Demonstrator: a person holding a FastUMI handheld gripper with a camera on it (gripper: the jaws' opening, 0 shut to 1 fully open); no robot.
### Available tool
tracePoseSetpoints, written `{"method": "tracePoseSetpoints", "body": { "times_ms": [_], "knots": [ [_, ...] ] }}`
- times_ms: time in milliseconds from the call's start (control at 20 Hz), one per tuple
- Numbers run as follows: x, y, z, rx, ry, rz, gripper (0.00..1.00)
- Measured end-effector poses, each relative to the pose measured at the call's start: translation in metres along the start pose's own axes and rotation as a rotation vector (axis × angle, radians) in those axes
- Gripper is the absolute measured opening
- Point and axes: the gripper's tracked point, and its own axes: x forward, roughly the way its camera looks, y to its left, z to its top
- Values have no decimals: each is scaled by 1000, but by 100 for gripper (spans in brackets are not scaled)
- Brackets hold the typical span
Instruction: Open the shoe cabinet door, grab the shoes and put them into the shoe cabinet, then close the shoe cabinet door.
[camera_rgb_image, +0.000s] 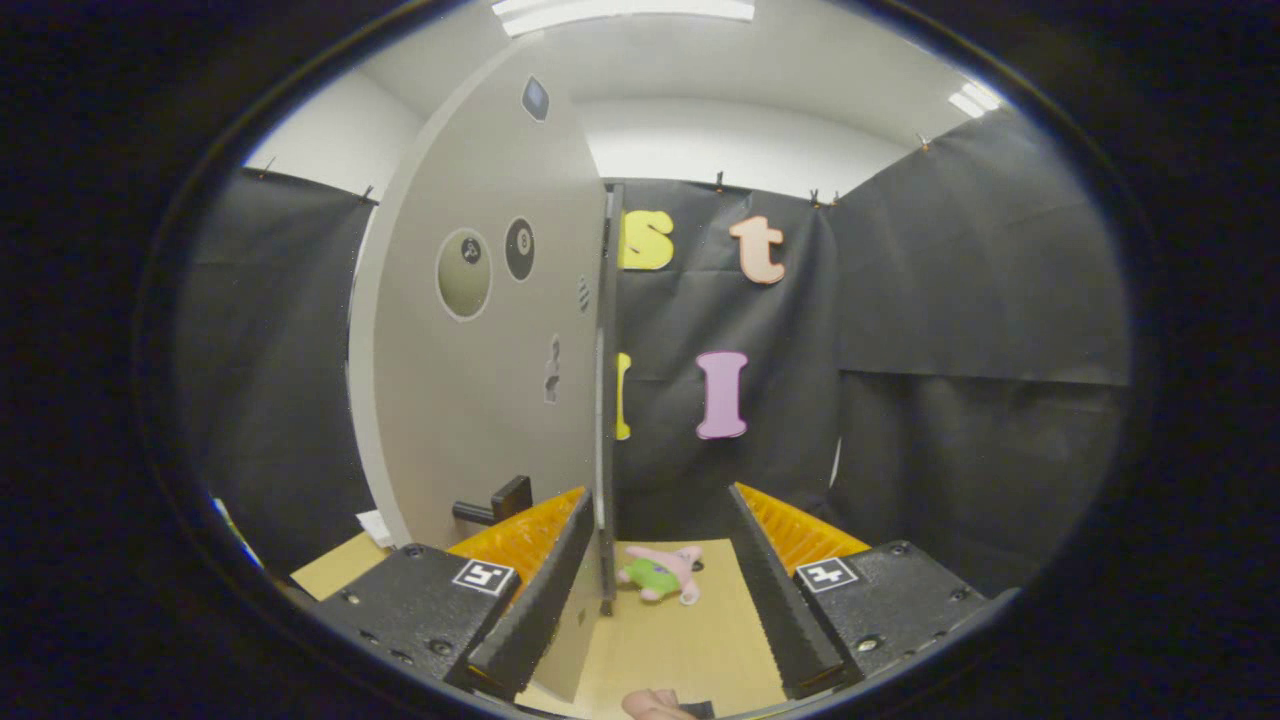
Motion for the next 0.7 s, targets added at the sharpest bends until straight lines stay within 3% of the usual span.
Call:
{"method": "tracePoseSetpoints", "body": {
  "times_ms": [250,700],
  "knots": [
    [8,48,2,-20,37,45,88],
    [17,121,-4,-76,20,2,88]
  ]
}}
